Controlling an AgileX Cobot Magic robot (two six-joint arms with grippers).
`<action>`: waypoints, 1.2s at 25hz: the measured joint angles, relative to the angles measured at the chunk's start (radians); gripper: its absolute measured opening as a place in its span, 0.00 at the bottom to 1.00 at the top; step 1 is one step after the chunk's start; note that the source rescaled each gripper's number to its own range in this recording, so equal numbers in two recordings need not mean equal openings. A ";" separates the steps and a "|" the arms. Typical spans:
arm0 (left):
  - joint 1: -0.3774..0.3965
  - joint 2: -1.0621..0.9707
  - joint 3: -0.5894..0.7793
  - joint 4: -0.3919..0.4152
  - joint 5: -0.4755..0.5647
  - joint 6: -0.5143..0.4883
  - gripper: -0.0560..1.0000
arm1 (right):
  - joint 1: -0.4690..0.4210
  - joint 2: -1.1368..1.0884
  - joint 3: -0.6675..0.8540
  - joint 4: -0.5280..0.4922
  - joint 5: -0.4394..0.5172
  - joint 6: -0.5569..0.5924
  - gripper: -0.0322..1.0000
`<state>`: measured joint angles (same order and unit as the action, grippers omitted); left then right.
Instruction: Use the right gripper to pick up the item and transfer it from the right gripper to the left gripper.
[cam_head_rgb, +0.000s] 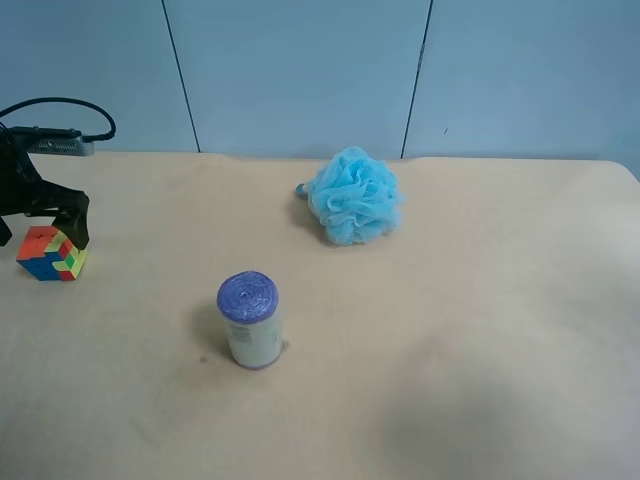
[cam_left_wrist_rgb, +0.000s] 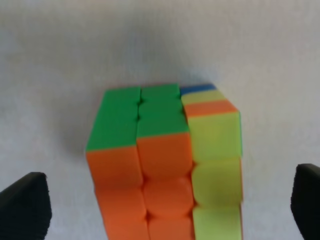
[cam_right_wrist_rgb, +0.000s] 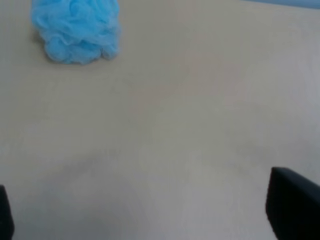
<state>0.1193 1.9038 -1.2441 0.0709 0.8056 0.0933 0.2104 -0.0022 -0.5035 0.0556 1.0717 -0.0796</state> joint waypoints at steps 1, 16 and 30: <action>0.000 -0.022 -0.015 -0.002 0.025 -0.001 0.98 | 0.000 0.000 0.000 0.000 0.000 0.000 0.99; -0.001 -0.564 -0.160 -0.078 0.402 -0.001 0.99 | 0.000 0.000 0.000 0.000 0.000 0.000 0.99; -0.001 -1.126 0.309 -0.078 0.410 -0.063 1.00 | 0.000 0.000 0.000 0.000 0.000 0.000 0.99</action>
<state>0.1181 0.7776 -0.9348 -0.0066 1.2154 0.0300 0.2104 -0.0022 -0.5035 0.0556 1.0717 -0.0796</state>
